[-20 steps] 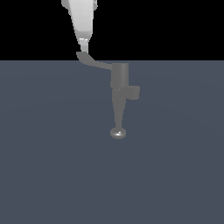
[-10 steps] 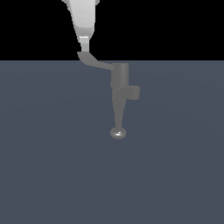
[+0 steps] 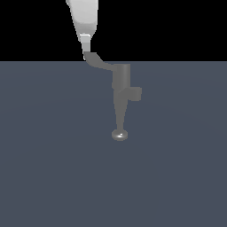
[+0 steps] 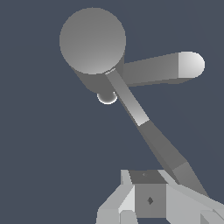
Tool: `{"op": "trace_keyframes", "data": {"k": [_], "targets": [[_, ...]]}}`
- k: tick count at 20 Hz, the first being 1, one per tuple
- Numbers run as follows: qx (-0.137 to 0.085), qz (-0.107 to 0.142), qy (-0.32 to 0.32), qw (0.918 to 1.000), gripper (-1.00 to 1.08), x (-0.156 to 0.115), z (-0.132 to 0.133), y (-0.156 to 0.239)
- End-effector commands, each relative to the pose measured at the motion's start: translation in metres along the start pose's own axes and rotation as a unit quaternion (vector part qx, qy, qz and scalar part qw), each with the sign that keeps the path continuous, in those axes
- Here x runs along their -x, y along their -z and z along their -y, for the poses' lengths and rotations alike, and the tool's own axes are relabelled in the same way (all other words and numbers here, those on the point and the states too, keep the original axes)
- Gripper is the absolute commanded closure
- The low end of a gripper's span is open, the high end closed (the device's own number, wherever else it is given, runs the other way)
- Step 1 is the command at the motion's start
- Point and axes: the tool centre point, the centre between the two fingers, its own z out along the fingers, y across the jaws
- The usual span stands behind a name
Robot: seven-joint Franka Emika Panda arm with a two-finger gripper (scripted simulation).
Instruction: Turn on the faucet by rotating a designated handle.
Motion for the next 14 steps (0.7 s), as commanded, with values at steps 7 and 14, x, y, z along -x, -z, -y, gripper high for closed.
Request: {"op": "trace_keyframes", "data": {"k": [7,14], "targets": [[0.002,0.000,-0.001,1.0000,1.08,-0.022,-0.024,-0.001],[0.003,0.000,-0.001,1.0000,1.08,-0.045,-0.048,-0.001]]}}
